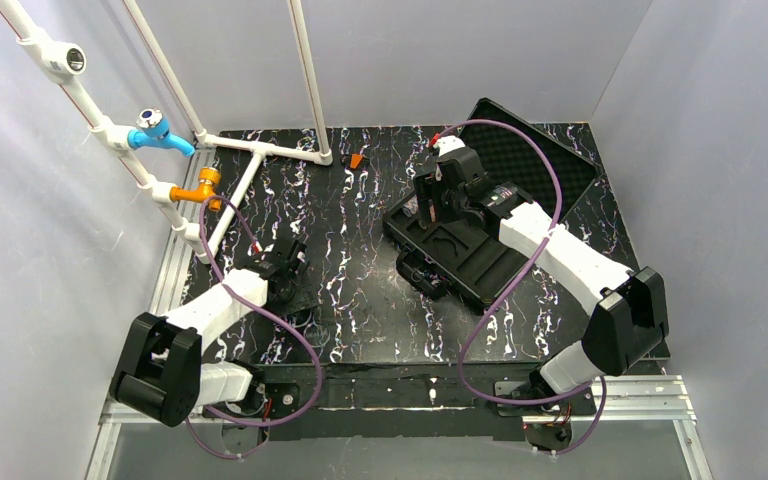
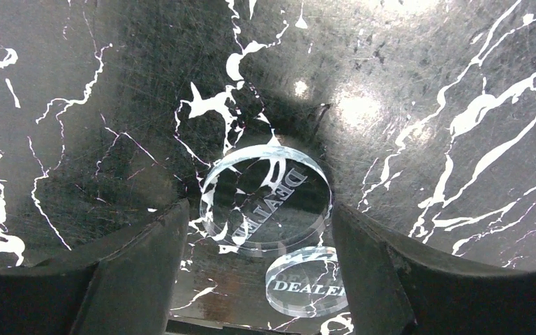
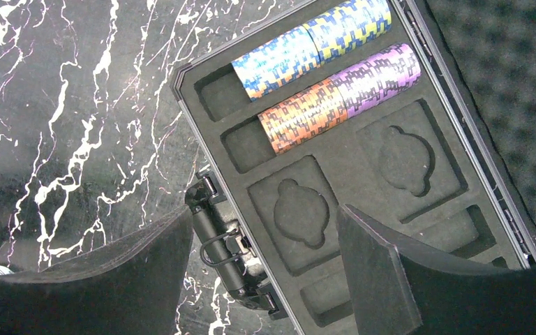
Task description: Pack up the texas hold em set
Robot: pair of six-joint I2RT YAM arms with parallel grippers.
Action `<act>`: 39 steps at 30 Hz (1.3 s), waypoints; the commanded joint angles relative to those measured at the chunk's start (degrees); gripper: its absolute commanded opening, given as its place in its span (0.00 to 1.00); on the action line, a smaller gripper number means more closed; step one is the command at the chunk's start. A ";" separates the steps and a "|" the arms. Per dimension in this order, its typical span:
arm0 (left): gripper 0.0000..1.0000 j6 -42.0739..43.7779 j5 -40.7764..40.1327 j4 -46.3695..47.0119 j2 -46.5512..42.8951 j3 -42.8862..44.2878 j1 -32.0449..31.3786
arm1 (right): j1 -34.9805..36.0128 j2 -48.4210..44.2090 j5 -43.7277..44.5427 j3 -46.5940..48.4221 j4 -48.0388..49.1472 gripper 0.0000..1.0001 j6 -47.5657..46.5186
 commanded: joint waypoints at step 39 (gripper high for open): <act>0.23 1.75 19.63 4.04 -11.05 13.58 0.68 | 5.83 2.16 -27.48 -7.61 20.07 0.80 13.45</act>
